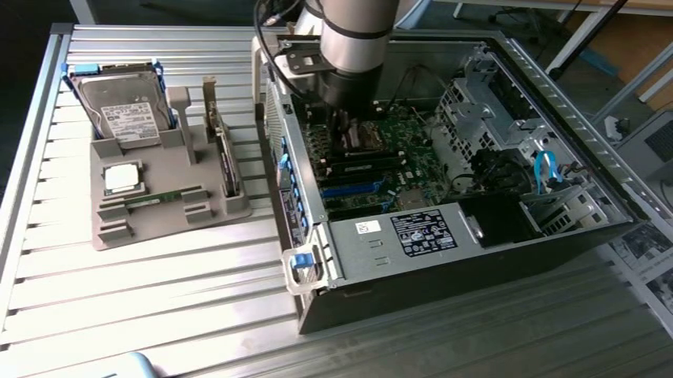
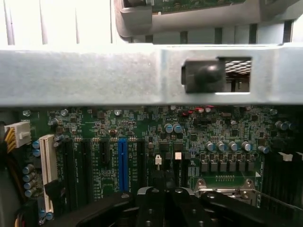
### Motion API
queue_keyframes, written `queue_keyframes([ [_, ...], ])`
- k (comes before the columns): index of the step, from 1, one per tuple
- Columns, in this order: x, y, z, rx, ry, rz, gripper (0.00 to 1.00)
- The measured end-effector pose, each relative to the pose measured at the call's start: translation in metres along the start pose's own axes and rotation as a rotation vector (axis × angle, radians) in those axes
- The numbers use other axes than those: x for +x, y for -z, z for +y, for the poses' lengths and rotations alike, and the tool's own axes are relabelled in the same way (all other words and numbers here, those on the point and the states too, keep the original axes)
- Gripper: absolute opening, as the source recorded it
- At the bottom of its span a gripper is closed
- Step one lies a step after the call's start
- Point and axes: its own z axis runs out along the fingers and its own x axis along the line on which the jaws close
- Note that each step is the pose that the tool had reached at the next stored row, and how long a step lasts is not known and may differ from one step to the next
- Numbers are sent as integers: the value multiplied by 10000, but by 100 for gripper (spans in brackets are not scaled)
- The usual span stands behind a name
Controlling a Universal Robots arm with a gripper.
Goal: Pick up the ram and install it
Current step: 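Press down the ram until it locks into place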
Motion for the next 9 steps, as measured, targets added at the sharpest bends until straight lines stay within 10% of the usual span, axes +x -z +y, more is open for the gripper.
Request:
queue_keyframes([
  [9, -1, 121, -153, -49, 2, 20, 11],
])
